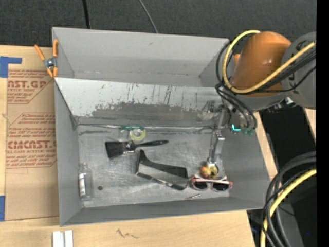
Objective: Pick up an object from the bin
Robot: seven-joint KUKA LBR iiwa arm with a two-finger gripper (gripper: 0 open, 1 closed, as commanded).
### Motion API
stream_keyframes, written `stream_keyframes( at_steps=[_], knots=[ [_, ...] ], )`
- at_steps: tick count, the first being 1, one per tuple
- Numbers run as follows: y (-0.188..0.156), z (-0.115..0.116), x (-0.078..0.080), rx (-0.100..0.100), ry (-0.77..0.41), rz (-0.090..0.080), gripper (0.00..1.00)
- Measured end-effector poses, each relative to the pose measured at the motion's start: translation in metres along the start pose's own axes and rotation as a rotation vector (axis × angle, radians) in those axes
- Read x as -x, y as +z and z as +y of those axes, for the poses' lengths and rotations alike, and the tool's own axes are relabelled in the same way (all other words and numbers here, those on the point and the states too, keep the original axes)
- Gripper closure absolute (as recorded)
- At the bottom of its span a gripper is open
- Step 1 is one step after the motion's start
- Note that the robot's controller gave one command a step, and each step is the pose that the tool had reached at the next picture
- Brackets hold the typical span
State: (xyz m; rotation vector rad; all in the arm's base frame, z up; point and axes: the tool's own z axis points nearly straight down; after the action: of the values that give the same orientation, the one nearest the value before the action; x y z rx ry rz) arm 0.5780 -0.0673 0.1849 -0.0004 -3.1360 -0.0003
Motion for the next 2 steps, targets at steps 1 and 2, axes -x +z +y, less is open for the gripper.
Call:
stream_keyframes(
  at_steps=[1, 2],
  knots=[
    [-0.005, 0.0, 0.002, -0.001, -0.001, -0.008, 0.0],
    [0.069, 0.061, -0.016, 0.001, 0.038, -0.012, 0.0]
  ],
)
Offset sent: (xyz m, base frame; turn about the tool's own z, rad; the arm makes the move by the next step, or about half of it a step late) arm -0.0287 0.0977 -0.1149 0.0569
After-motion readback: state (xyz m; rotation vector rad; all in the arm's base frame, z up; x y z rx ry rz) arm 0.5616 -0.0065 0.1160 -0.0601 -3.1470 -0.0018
